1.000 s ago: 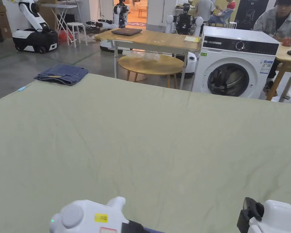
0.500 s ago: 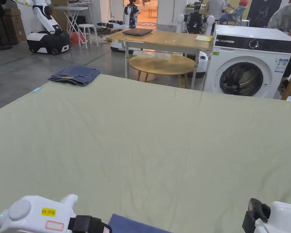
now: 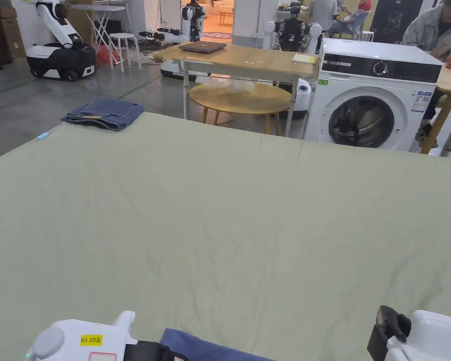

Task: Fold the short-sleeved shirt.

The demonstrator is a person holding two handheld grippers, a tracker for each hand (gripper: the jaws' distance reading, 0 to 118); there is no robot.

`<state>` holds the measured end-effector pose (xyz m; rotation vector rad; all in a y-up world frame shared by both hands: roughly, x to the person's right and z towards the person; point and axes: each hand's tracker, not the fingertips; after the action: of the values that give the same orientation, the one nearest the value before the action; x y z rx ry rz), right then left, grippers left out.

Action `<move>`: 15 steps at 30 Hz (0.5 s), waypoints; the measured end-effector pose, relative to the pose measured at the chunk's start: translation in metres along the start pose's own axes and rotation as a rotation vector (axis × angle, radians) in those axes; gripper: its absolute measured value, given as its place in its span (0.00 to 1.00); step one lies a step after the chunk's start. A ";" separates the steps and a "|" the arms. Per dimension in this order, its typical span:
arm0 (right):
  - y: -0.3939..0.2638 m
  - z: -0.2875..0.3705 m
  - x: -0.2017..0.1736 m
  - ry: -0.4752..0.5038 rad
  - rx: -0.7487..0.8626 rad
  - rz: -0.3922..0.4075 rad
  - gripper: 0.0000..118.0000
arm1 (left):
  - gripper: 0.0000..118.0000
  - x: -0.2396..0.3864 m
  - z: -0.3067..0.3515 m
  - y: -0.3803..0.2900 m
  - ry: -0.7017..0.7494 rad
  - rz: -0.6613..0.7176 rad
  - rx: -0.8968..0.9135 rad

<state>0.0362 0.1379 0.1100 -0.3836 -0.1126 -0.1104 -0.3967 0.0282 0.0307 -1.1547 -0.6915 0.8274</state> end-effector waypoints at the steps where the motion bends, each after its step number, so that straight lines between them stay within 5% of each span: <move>1: 0.000 0.001 0.001 -0.002 0.002 0.000 0.00 | 0.06 0.007 0.003 -0.003 0.017 -0.047 0.012; 9: 0.004 0.000 0.007 -0.017 0.010 0.006 0.00 | 0.06 0.055 0.058 -0.008 0.081 -0.139 0.103; 15: 0.009 -0.001 0.004 -0.005 0.017 0.015 0.00 | 0.06 0.073 0.116 0.006 0.309 -0.194 0.185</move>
<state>0.0410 0.1455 0.1061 -0.3675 -0.1153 -0.0934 -0.4545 0.1492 0.0599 -1.0022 -0.4517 0.5216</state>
